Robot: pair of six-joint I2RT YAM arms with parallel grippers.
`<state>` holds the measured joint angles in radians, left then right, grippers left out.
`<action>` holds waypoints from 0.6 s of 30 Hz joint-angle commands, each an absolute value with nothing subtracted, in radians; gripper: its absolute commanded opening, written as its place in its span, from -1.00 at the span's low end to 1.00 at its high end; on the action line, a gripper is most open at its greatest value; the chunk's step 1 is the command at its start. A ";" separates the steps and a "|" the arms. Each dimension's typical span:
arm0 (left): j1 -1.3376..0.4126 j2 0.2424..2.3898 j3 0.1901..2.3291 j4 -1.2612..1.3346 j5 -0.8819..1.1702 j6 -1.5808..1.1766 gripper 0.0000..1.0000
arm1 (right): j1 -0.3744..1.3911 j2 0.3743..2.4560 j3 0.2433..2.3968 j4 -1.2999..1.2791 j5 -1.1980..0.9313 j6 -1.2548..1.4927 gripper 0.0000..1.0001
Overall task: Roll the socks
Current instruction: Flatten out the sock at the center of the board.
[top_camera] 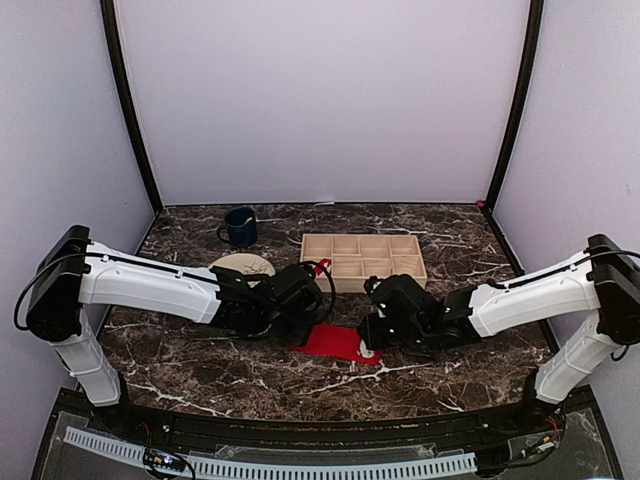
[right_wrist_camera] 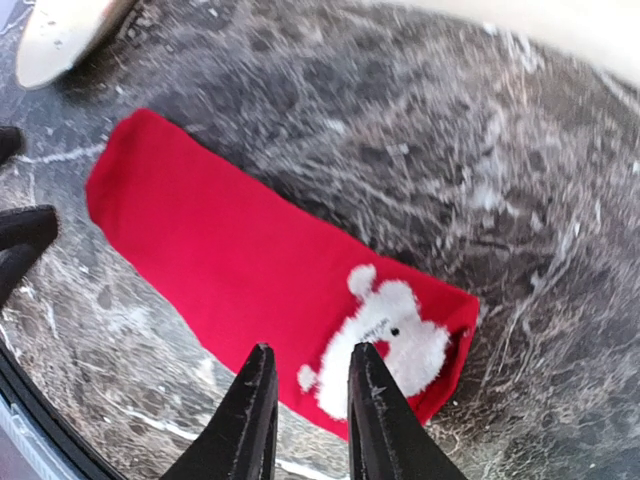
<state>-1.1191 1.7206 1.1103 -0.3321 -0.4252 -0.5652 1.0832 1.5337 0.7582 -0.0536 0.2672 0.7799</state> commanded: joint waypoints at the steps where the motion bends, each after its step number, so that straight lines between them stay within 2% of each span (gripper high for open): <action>1: -1.115 1.724 1.127 -0.285 -0.314 -0.551 -0.36 | 1.061 1.517 0.804 -0.087 0.303 0.709 -0.52; 2: -1.111 1.720 1.124 -0.279 -0.296 -0.560 -0.60 | 1.053 1.519 0.811 -0.089 0.299 0.699 -0.52; 3: -1.107 1.716 1.125 -0.276 -0.283 -0.568 -0.73 | 1.044 1.523 0.819 -0.090 0.292 0.688 -0.53; 7: -1.083 1.713 1.122 -0.280 -0.237 -0.600 -0.75 | 1.021 1.549 0.858 -0.109 0.268 0.654 -0.54; 11: -1.042 1.726 1.098 -0.262 -0.154 -0.641 -1.00 | 1.011 1.585 0.888 -0.125 0.228 0.635 -0.55; 18: -1.001 1.785 1.081 -0.266 -0.079 -0.663 -1.00 | 1.005 1.679 0.917 -0.147 0.169 0.622 -0.55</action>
<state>-1.0130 1.7527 1.1042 -0.2653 -0.1509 -0.6373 1.0122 1.6356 0.8871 -0.1234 0.2111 0.6449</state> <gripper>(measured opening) 0.010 0.224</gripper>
